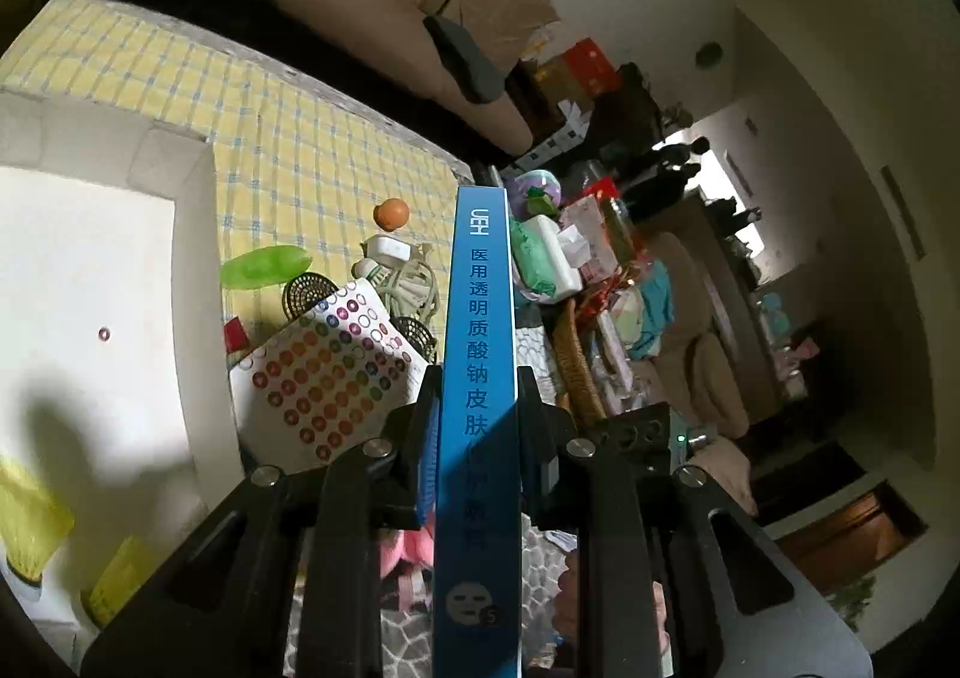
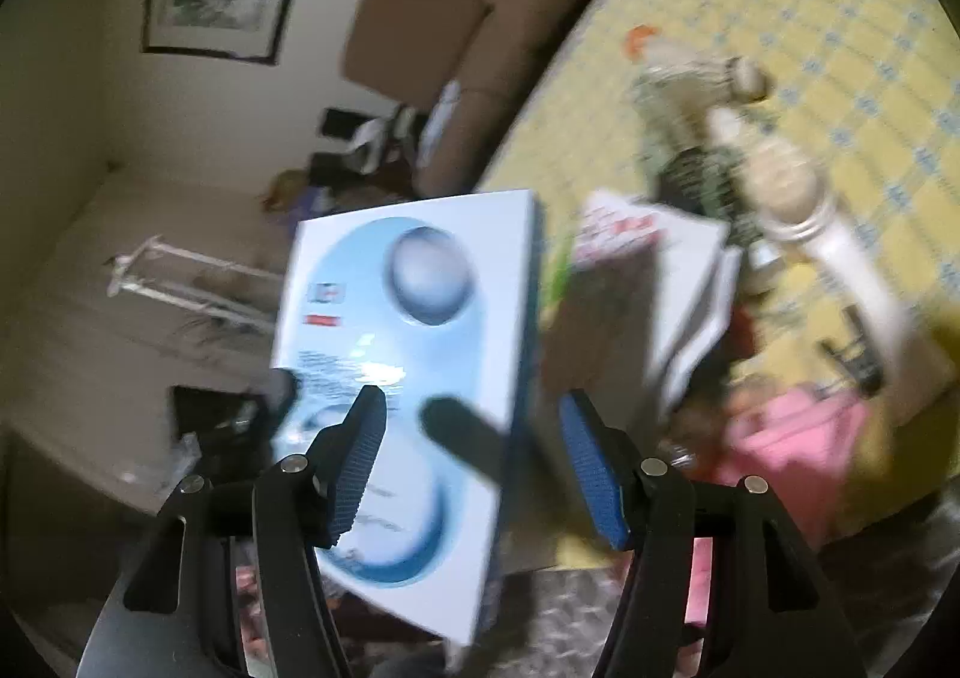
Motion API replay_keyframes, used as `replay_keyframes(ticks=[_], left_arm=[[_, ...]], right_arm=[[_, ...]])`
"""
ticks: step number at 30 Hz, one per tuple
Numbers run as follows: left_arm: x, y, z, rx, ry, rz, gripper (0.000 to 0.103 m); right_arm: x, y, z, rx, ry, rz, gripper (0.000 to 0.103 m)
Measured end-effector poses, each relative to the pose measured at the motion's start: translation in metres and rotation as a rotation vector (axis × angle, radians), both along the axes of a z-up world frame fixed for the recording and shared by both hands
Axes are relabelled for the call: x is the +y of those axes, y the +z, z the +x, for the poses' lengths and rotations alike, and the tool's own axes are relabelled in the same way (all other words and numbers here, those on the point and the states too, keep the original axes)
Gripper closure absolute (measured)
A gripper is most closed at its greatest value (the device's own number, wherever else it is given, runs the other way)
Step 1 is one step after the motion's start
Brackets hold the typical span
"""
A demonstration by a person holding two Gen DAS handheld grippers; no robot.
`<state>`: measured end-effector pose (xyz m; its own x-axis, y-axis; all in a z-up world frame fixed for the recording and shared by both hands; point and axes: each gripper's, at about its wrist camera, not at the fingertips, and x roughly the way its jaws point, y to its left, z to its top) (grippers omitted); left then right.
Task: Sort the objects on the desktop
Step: 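Carry the UEH box with the right gripper toward the white box, then lower the UEH box flat into the white box and open the right gripper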
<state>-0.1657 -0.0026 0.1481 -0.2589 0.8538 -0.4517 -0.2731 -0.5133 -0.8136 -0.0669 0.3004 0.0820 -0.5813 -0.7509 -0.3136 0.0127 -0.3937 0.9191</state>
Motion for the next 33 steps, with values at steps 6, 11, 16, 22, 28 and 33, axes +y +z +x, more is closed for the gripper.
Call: replay_keyframes(ticks=[6, 11, 16, 22, 28, 33], left_arm=[[-0.026, 0.003, 0.008, -0.028, 0.010, 0.068, 0.083], [-0.057, 0.010, 0.008, -0.029, 0.039, 0.079, 0.082], [-0.088, 0.011, -0.005, -0.068, 0.039, 0.093, 0.080], [-0.117, 0.002, -0.014, -0.129, -0.001, 0.174, 0.079], [-0.129, 0.000, -0.016, -0.113, 0.045, 0.083, 0.072], [-0.155, 0.011, -0.024, -0.074, 0.144, 0.011, 0.043]], right_arm=[[-0.029, 0.014, -0.002, 0.027, 0.067, -0.005, 0.044], [-0.048, 0.020, -0.005, 0.043, 0.095, -0.051, 0.061], [-0.067, 0.031, -0.005, 0.055, 0.106, -0.110, 0.070], [-0.101, 0.040, -0.008, 0.078, 0.229, -0.161, 0.069], [-0.124, 0.046, -0.011, 0.063, 0.179, -0.078, 0.070], [-0.133, 0.055, -0.014, 0.021, 0.095, 0.001, 0.082]])
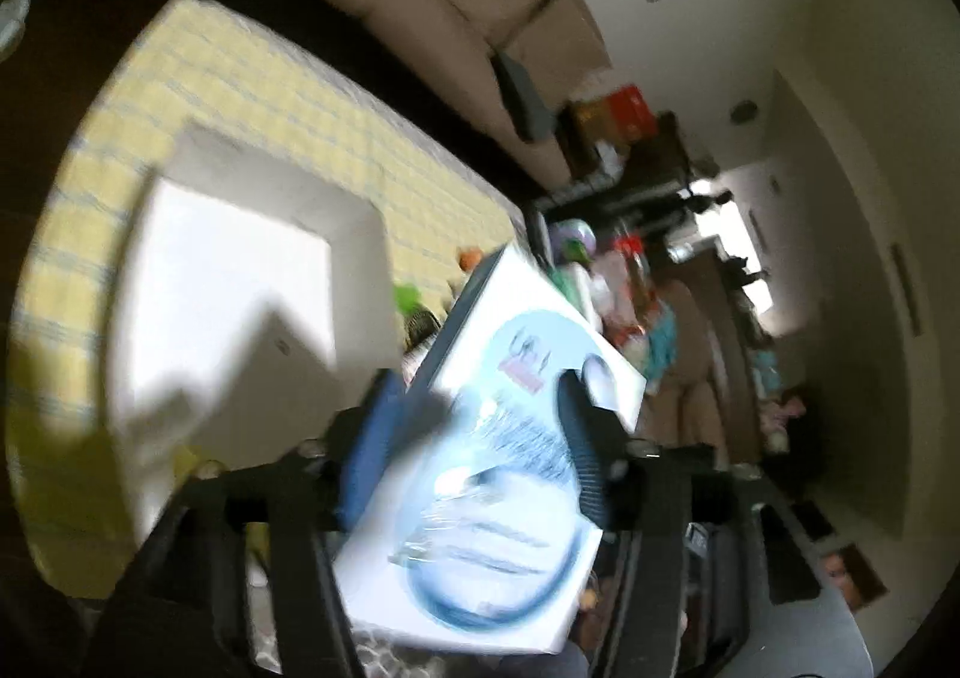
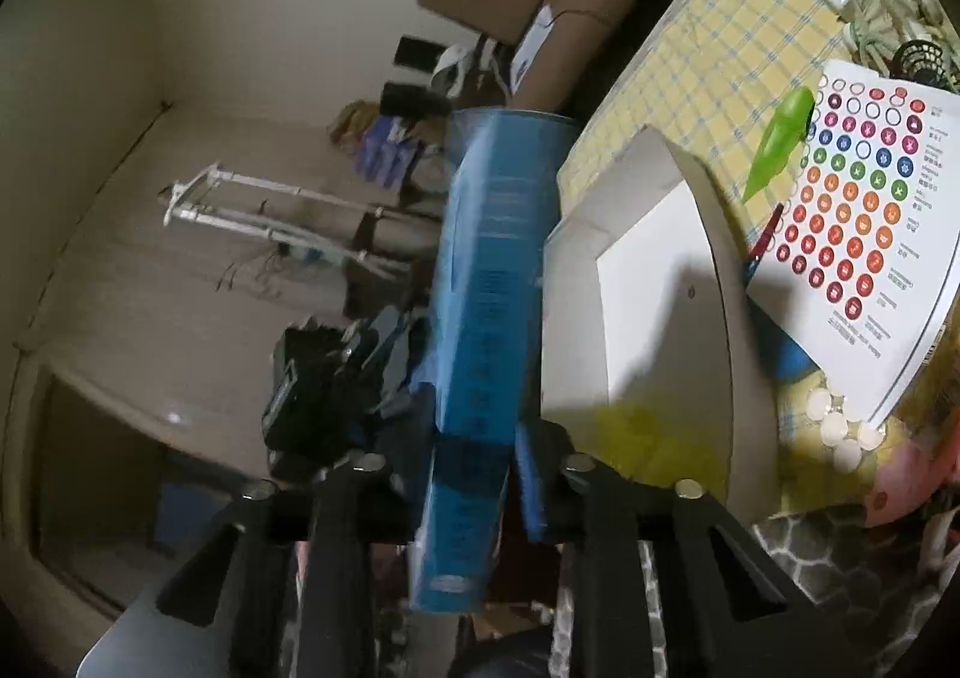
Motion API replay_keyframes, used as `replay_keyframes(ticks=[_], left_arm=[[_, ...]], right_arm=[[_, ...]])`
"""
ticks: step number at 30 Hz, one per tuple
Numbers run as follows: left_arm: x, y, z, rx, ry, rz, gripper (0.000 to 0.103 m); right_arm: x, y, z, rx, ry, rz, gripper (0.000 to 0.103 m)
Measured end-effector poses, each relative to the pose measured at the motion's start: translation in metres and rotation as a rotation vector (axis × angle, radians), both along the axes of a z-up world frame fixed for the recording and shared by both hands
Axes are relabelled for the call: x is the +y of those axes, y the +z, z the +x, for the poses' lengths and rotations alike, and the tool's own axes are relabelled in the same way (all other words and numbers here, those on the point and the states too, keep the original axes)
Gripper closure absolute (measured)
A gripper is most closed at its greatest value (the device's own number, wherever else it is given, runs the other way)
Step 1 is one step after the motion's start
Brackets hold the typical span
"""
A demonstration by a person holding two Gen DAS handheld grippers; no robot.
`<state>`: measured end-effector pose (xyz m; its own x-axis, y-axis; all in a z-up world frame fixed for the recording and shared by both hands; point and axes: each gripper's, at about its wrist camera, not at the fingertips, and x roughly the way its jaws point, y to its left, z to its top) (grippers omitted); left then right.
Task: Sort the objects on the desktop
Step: 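Lower the UEH box flat into the white box and open the right gripper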
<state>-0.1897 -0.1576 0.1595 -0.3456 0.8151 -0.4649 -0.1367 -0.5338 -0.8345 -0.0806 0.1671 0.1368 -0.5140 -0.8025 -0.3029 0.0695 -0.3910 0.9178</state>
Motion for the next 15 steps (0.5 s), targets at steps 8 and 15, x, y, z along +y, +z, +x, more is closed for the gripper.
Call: replay_keyframes(ticks=[8, 15], left_arm=[[-0.041, 0.012, 0.027, 0.102, 0.121, -0.133, 0.038], [-0.063, -0.009, 0.050, 0.102, 0.196, -0.203, 0.038]], right_arm=[[-0.012, -0.030, -0.016, -0.181, -0.269, -0.085, 0.082], [-0.061, -0.047, -0.023, -0.263, -0.465, -0.124, 0.082]])
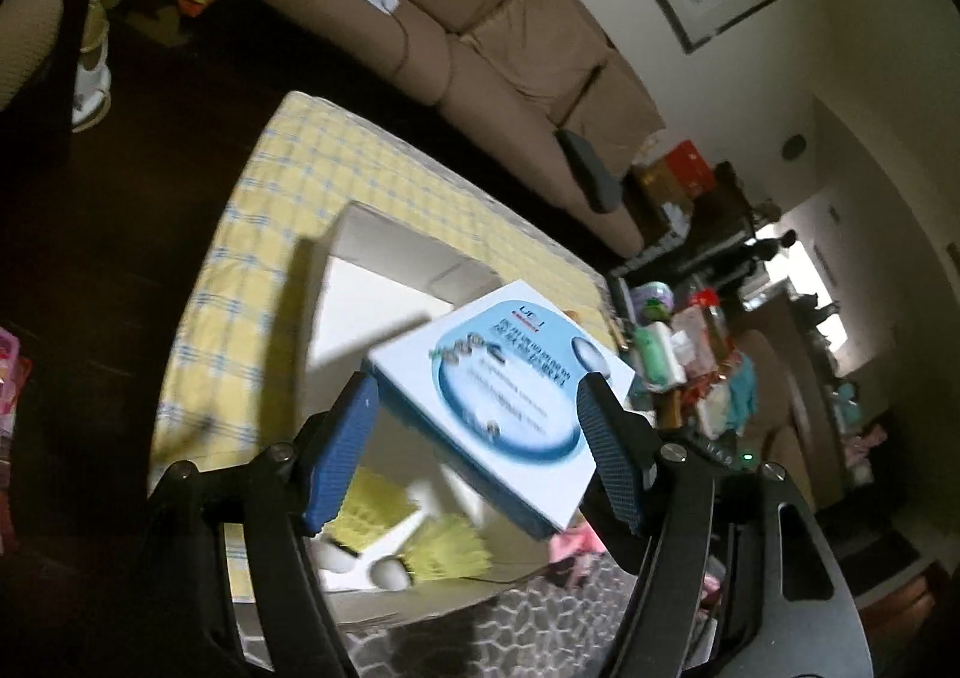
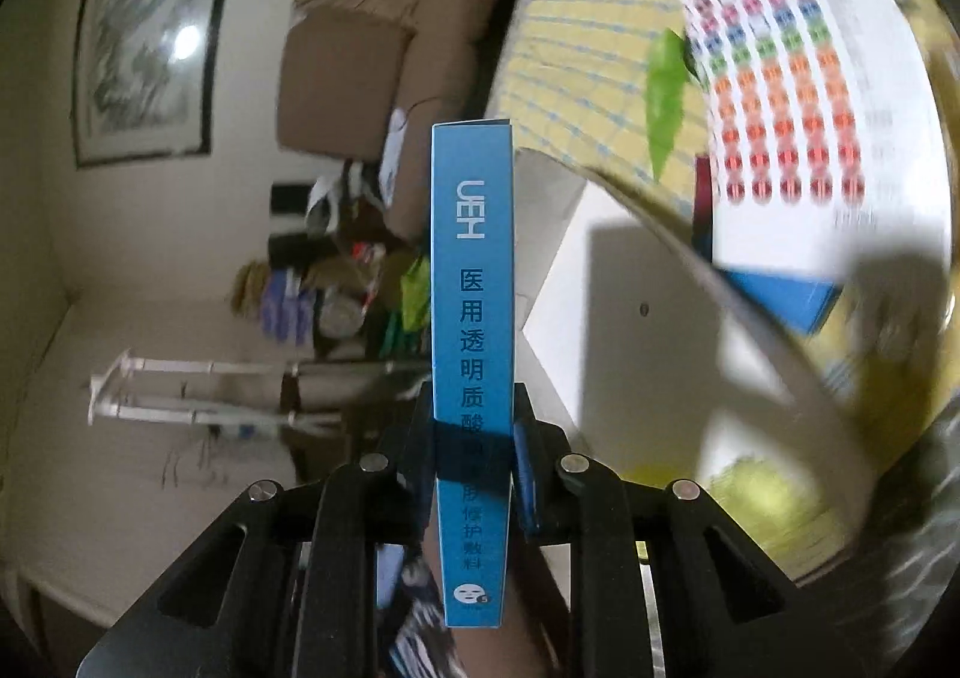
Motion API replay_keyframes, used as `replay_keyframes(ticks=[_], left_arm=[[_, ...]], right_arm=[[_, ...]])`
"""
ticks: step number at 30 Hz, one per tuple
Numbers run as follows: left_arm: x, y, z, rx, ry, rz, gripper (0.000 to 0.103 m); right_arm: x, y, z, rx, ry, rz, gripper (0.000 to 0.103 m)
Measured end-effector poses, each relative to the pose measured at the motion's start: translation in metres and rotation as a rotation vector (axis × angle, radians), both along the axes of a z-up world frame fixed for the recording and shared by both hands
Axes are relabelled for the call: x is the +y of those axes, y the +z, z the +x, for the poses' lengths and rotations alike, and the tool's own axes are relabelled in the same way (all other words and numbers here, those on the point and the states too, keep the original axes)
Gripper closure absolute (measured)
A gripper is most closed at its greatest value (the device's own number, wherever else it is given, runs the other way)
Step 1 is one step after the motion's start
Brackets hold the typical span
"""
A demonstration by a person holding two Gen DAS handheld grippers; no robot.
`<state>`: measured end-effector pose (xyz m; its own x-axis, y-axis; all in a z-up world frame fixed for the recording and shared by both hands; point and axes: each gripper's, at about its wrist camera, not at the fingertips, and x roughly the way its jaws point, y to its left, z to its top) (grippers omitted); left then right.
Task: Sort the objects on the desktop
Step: 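Lower the UEH box flat into the white box and open the right gripper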
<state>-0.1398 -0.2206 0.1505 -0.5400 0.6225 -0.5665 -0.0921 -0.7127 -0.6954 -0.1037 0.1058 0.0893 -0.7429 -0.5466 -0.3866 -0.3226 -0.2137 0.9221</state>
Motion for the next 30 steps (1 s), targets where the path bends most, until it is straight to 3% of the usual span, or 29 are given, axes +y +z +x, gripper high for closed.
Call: replay_keyframes(ticks=[7, 12, 15, 20, 22, 26, 30], left_arm=[[-0.027, -0.019, 0.009, 0.004, 0.076, 0.055, 0.036], [-0.040, -0.033, 0.005, -0.003, 0.072, 0.069, 0.035], [-0.050, -0.035, 0.004, 0.002, 0.053, 0.053, 0.035], [-0.066, -0.035, -0.003, 0.002, 0.016, 0.050, 0.035], [-0.064, -0.036, -0.009, 0.002, -0.032, 0.037, 0.035], [-0.044, -0.035, -0.016, 0.007, -0.132, -0.025, 0.035], [-0.010, -0.036, -0.021, 0.021, -0.248, -0.089, 0.035]], right_arm=[[-0.029, -0.021, 0.000, -0.066, -0.229, -0.066, 0.082], [-0.035, -0.038, -0.006, -0.094, -0.351, -0.129, 0.082], [-0.036, -0.041, -0.015, -0.088, -0.323, -0.111, 0.082], [-0.013, -0.005, -0.040, -0.011, -0.104, 0.159, 0.082], [-0.003, 0.004, -0.059, 0.022, 0.053, 0.215, 0.082], [0.003, 0.012, -0.096, -0.001, 0.350, 0.323, 0.082], [-0.004, 0.014, -0.116, -0.008, 0.505, 0.411, 0.082]])
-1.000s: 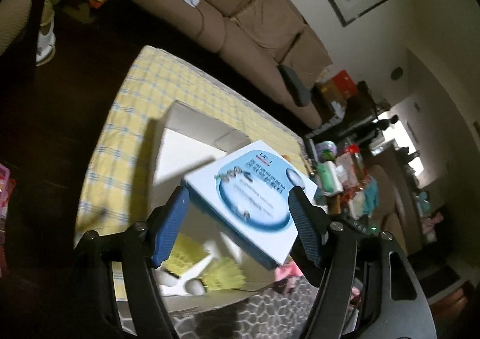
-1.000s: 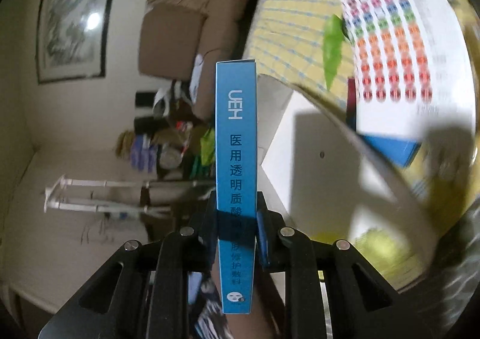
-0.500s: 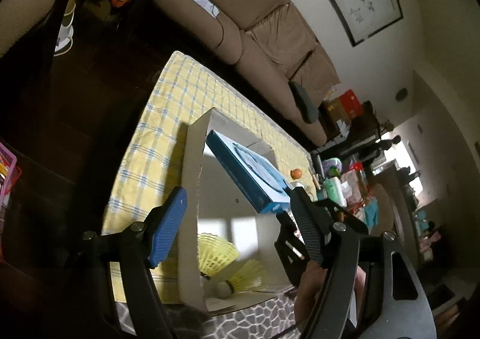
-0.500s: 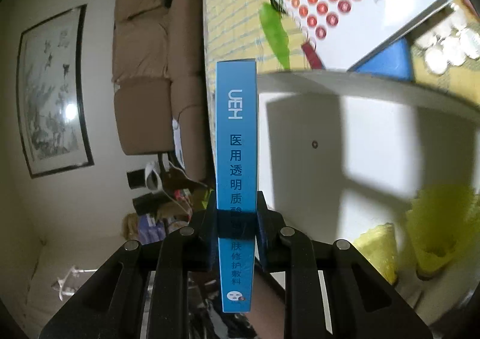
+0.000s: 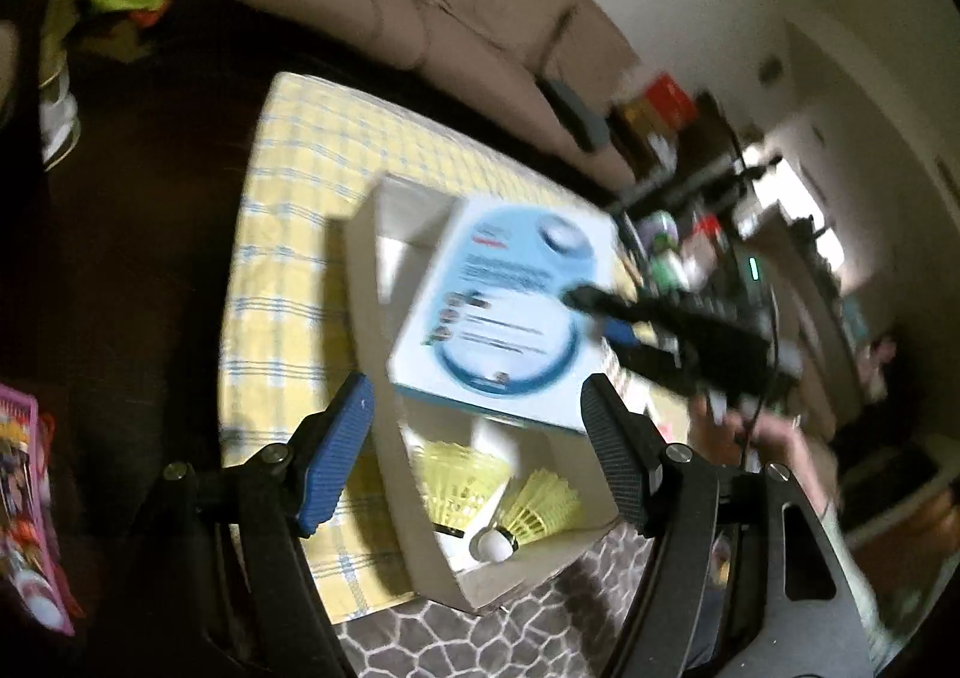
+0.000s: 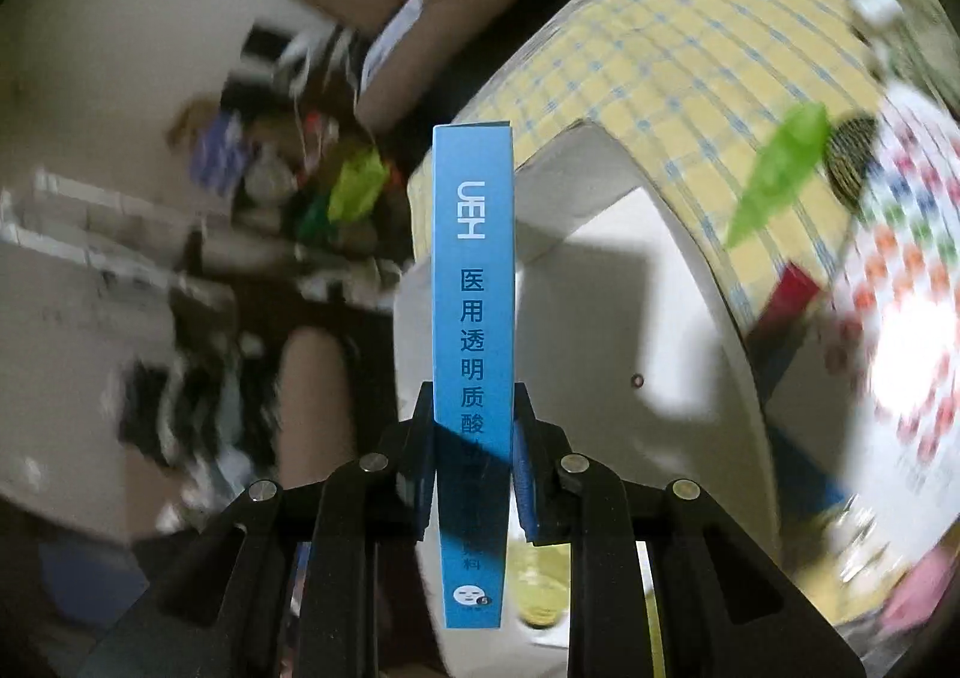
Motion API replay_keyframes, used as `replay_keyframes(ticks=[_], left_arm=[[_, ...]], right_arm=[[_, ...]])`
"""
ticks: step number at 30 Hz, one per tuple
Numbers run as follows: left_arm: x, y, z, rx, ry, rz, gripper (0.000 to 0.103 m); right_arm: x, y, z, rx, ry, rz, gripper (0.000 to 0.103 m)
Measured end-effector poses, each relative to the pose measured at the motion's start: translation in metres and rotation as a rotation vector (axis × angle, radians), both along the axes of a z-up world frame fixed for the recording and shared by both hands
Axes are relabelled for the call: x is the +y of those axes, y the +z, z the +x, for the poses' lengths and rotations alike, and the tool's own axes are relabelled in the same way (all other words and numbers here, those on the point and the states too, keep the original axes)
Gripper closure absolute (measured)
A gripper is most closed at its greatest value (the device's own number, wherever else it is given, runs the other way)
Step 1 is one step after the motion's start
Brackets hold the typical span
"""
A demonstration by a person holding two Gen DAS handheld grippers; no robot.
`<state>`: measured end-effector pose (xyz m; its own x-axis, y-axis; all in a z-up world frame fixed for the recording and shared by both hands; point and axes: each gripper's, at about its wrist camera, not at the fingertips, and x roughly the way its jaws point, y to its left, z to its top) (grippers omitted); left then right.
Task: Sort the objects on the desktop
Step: 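Lower the UEH box flat into the white box and open the right gripper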
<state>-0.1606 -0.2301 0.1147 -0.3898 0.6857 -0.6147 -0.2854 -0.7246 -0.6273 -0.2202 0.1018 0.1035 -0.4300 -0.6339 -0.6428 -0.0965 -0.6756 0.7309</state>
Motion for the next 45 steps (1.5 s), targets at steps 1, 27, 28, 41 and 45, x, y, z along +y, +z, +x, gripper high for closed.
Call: replay_keyframes(ticks=[1, 27, 28, 41, 45], left_arm=[[0.009, -0.001, 0.000, 0.004, -0.025, -0.012, 0.035], [0.020, -0.041, -0.016, -0.048, 0.006, -0.054, 0.035], [0.022, -0.043, -0.017, -0.054, 0.004, -0.058, 0.035], [0.042, -0.061, -0.021, -0.084, -0.014, -0.090, 0.034], [0.048, -0.059, -0.020, -0.078, -0.017, -0.127, 0.032]], right_arm=[[-0.004, -0.001, -0.009, -0.016, 0.060, 0.016, 0.082], [-0.021, -0.002, -0.057, -0.075, 0.428, -0.047, 0.082], [-0.024, -0.004, -0.059, -0.081, 0.432, -0.034, 0.082], [-0.053, -0.023, -0.076, -0.090, 0.463, 0.235, 0.073], [-0.073, -0.026, -0.073, -0.070, 0.488, 0.382, 0.065]])
